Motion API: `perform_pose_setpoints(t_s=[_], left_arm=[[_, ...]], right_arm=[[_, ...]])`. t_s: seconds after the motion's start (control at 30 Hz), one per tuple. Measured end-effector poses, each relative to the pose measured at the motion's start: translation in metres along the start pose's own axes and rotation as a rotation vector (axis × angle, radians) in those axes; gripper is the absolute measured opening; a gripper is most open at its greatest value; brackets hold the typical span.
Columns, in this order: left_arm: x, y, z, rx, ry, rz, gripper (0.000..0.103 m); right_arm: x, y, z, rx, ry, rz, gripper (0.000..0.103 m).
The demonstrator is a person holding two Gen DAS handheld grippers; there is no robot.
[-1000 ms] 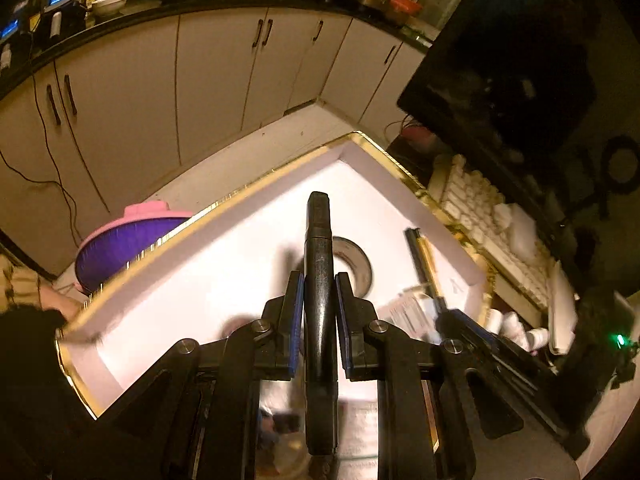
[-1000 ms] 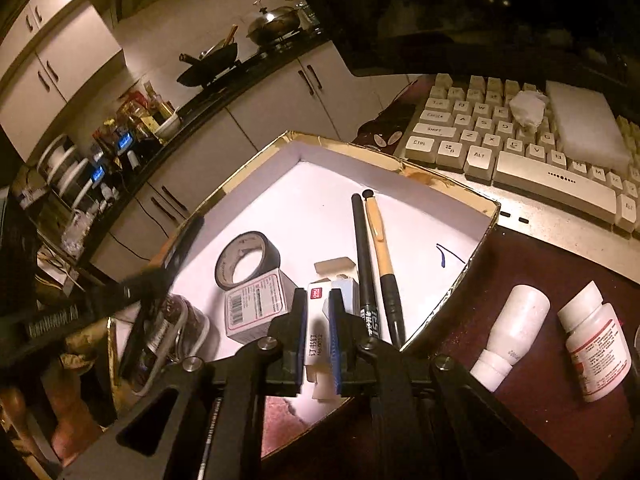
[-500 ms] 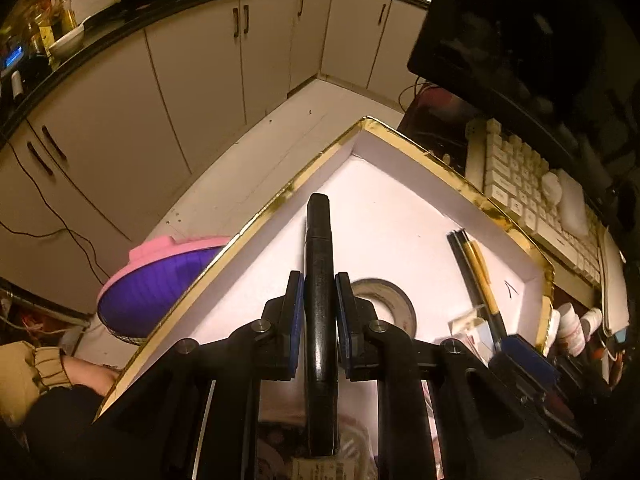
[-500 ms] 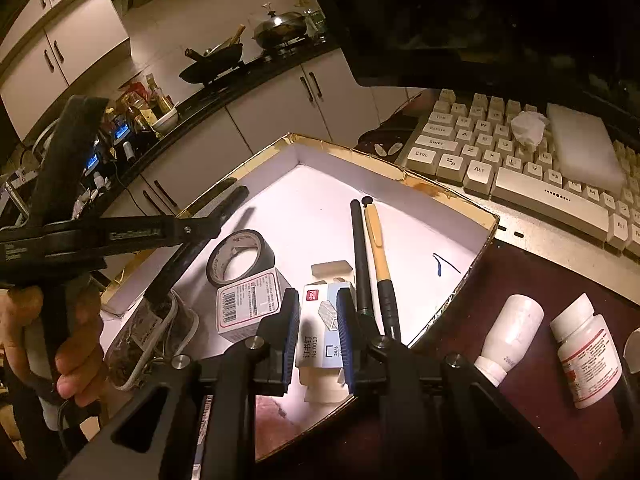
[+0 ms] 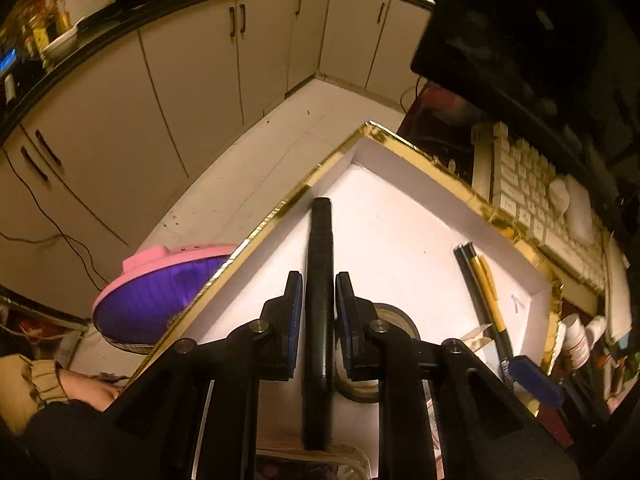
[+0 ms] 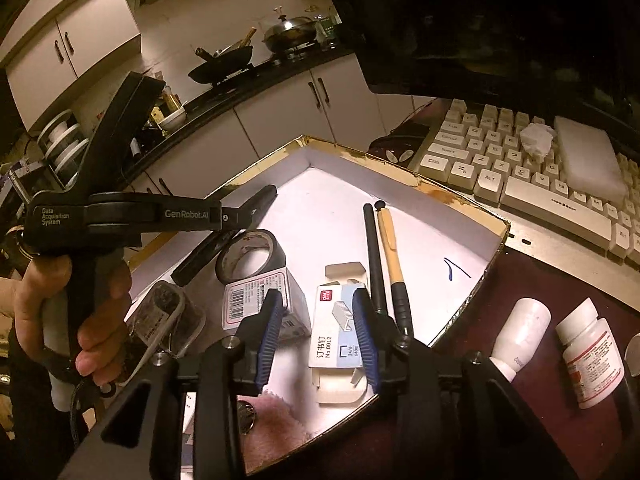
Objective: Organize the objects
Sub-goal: 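Open both tools to drop the black marker and black pen into the tray, then withdraw both tools from the tray back over the desk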
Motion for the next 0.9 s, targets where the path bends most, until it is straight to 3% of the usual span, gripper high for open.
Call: perform_pose_setpoints(t_s=[0.07,0.27,0.47,0.7,0.9], left_arm=[[-0.005,-0.001,0.004,-0.015,0.015,-0.005,0.032],[-0.032,0.005,0.005,-0.029,0.025,-0.052,0.032],[-0.083,0.048,0.012,-0.113,0.081,-0.150,0.032],[-0.126,0.105,0.018,-0.163,0.136,-0.237,0.036],[-0.144,0.136,0.004,-0.154,0.181,-0.274,0.040]], right_arm=[[0.000,0.000,0.002,-0.008,-0.004,0.003,0.042],[0.001,0.001,0.004,-0.029,-0.001,0.011,0.044],[0.002,0.001,0.006,-0.043,0.005,0.019,0.044],[0.007,0.002,0.012,-0.095,0.001,0.059,0.054],[-0.026,0.006,0.014,0.021,-0.065,0.056,0.055]])
Point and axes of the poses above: each gripper's, at about its wrist camera, not at the fingertips, and x roughly the way its jaws point, z to its left, y to its underside, the point moved 2 cm from there along x, roughly the way its jaws point, and after that the axes turned 13 degrees about -y, right-handed, at the moved point
